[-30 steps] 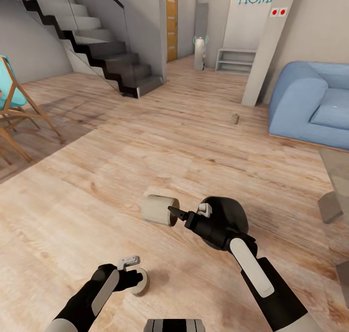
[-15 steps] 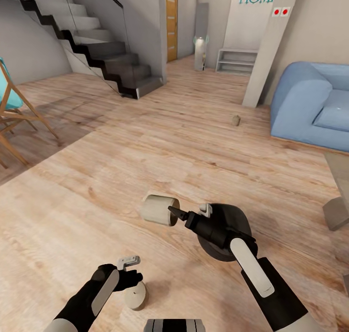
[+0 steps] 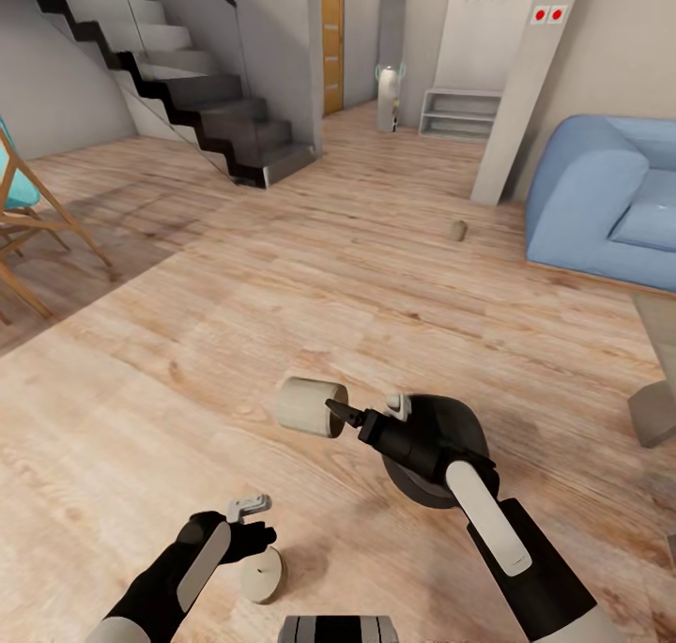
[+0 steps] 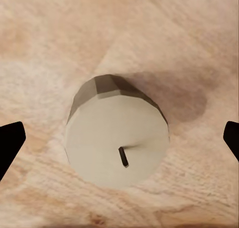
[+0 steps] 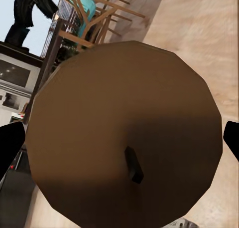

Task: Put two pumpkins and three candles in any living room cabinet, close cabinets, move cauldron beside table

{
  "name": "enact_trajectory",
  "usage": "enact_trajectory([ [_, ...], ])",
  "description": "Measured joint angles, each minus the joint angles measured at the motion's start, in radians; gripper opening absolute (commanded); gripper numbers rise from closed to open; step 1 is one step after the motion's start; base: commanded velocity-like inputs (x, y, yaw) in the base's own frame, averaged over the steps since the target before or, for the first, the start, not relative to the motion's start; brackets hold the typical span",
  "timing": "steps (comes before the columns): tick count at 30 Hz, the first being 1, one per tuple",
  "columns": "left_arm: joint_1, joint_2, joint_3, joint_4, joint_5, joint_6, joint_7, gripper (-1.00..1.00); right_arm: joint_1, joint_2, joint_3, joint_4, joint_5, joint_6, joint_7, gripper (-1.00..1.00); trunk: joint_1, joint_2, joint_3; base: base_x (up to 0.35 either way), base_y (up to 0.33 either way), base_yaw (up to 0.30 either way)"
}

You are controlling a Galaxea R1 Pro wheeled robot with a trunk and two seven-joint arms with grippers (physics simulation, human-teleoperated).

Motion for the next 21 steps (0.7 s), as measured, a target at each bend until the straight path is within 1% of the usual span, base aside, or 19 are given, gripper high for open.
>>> enact_trajectory([
  [5,0.000,0.000,-0.001,0.001,0.004,-0.045,0.000,1.00,0.000,-0.001,0.000,0.000,0.001,0.000,0.000,-1.00,0.002,-0.001,-0.019,0.000,0.000,0.000],
  [9,0.000,0.000,-0.001,0.002,0.004,-0.051,0.000,1.00,0.000,-0.001,0.000,0.000,0.000,0.000,0.000,-1.00,0.004,-0.002,-0.035,0.000,0.000,0.000],
  [13,0.000,-0.001,-0.001,0.003,-0.010,-0.053,0.000,1.00,0.000,-0.001,0.000,0.000,0.000,0.000,0.000,-1.00,0.006,-0.003,-0.050,0.000,0.000,0.000],
  [18,0.000,-0.002,-0.001,0.004,-0.013,-0.053,0.000,1.00,0.000,-0.001,0.000,0.000,0.000,0.000,0.000,-1.00,0.008,-0.004,-0.070,0.000,0.000,0.000],
  [21,0.000,-0.002,-0.015,0.004,-0.015,-0.054,0.000,1.00,0.000,-0.001,0.000,0.000,0.000,0.000,0.000,-1.00,0.009,-0.005,-0.081,0.000,0.000,0.000],
])
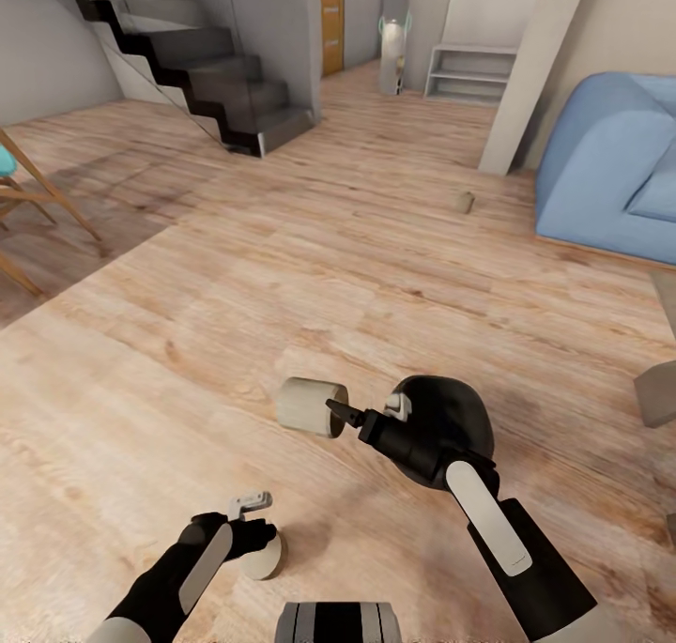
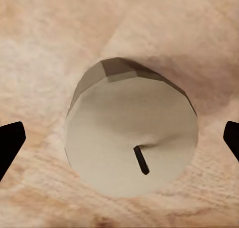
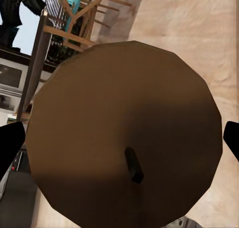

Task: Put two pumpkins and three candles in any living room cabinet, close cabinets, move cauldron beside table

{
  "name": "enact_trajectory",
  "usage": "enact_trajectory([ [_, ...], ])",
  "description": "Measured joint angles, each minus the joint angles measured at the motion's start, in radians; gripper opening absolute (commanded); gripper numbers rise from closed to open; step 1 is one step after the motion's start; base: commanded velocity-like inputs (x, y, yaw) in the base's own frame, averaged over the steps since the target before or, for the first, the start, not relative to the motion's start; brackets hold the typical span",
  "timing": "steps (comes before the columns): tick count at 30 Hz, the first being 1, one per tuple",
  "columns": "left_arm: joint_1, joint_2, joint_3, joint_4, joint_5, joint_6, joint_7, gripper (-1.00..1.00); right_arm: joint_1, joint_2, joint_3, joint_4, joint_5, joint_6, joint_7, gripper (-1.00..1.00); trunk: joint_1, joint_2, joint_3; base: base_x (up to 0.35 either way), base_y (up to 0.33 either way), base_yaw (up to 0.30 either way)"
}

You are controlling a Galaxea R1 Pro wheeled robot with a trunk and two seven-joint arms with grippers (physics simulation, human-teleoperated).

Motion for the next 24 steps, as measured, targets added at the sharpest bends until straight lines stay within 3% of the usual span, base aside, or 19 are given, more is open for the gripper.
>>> enact_trajectory([
  [8,0.000,0.000,-0.032,0.001,0.002,-0.038,0.001,1.00,0.000,0.002,0.007,-0.044,-0.008,0.019,0.005,-1.00,0.004,-0.002,-0.031,0.000,0.000,0.000],
  [13,0.000,0.000,-0.033,0.001,0.002,-0.041,0.000,1.00,0.000,0.003,0.064,-0.117,-0.010,0.064,0.007,-1.00,0.006,-0.003,-0.050,0.000,0.000,0.000],
  [24,0.000,0.000,-0.033,0.001,0.002,-0.041,0.000,1.00,0.000,0.005,0.074,-0.120,-0.014,0.066,0.003,-1.00,0.006,-0.003,-0.050,0.000,0.000,0.000],
])
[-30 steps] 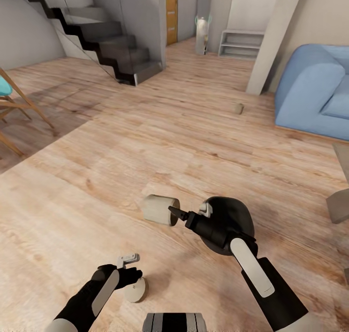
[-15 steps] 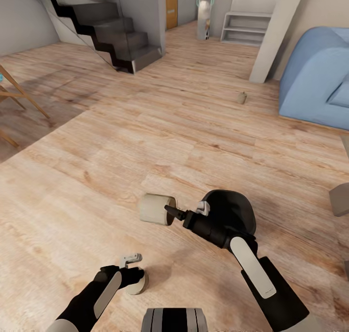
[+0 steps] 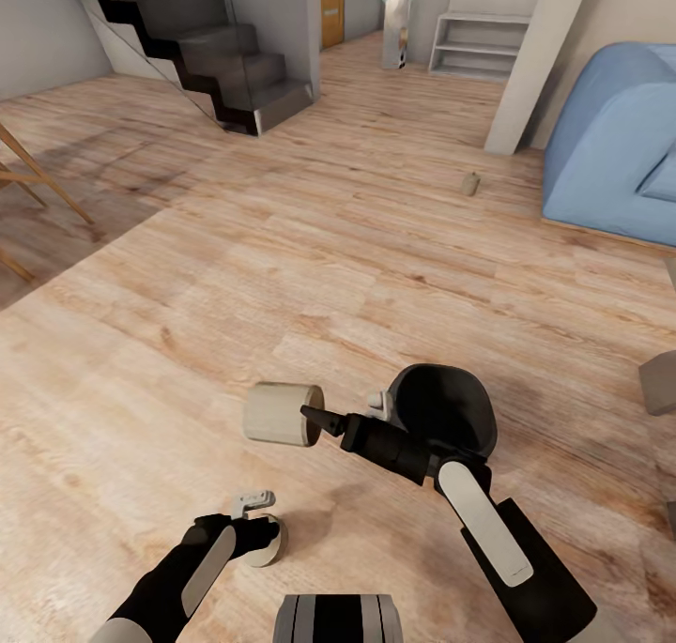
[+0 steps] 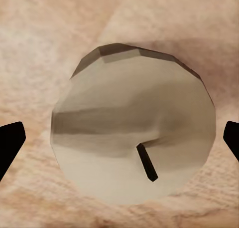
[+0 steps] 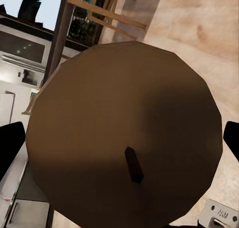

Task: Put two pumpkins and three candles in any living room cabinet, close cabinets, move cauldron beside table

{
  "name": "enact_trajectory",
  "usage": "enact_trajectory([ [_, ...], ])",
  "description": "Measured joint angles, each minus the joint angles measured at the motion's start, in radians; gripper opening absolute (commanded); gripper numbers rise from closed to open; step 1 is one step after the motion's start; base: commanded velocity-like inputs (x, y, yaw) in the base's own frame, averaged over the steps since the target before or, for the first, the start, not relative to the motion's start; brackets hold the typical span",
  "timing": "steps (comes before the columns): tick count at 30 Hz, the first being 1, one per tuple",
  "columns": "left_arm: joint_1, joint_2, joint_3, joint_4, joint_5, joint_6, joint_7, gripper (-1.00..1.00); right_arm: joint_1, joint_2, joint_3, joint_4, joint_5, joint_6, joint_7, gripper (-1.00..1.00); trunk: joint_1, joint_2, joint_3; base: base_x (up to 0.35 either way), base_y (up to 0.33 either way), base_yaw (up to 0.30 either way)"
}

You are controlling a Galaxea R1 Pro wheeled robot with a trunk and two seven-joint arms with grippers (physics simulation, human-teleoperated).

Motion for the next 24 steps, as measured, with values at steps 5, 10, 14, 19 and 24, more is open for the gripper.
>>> enact_trajectory([
  [5,0.000,0.000,-0.001,0.000,0.000,0.000,0.000,1.00,0.000,0.000,0.000,0.001,0.002,0.000,-0.001,-1.00,0.002,-0.001,-0.019,0.000,0.000,0.000],
  [10,0.000,0.000,-0.001,0.000,0.000,0.000,0.000,1.00,0.000,0.000,0.000,0.001,0.000,0.000,-0.002,-1.00,0.003,-0.002,-0.027,0.000,0.000,0.000],
  [14,0.000,0.000,-0.001,0.000,-0.001,0.000,0.000,1.00,0.000,0.000,0.000,0.002,0.001,-0.001,-0.002,-1.00,0.003,-0.002,-0.027,0.000,0.000,0.000],
  [19,0.001,0.000,-0.016,-0.001,0.000,0.000,0.000,1.00,0.000,0.000,0.000,0.003,0.005,-0.002,-0.002,-1.00,0.003,-0.002,-0.027,0.000,0.000,0.000],
  [24,0.000,0.000,-0.023,-0.001,0.000,0.000,0.000,1.00,0.000,0.000,0.000,0.004,0.006,-0.001,-0.003,-1.00,0.003,-0.002,-0.027,0.000,0.000,0.000],
])
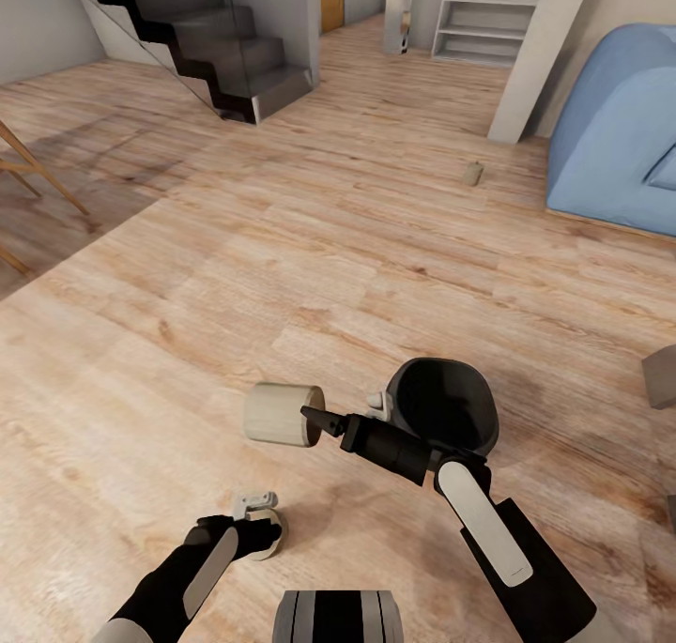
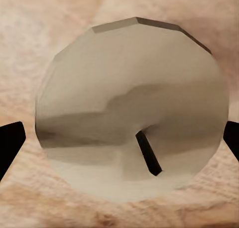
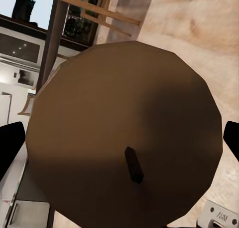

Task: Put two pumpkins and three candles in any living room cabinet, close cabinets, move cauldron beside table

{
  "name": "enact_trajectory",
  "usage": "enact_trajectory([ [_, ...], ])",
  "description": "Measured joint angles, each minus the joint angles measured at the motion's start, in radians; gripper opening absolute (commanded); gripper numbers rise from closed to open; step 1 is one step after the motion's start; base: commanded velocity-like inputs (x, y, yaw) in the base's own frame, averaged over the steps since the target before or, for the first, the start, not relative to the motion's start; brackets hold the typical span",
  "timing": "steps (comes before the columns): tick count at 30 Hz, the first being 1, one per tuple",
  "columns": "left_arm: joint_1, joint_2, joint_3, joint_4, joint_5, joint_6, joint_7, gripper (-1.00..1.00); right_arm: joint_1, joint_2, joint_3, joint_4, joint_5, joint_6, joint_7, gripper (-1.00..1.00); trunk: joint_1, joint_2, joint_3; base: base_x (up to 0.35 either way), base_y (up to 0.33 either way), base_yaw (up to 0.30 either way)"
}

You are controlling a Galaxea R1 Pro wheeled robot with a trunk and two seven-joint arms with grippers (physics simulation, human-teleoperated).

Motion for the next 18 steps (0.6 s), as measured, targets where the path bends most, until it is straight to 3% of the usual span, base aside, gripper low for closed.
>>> enact_trajectory([
  [18,0.000,0.000,-0.005,0.000,0.000,0.000,0.000,1.00,0.000,0.000,0.000,0.000,0.003,0.000,0.000,-1.00,0.000,0.000,0.000,0.000,0.000,0.000],
])
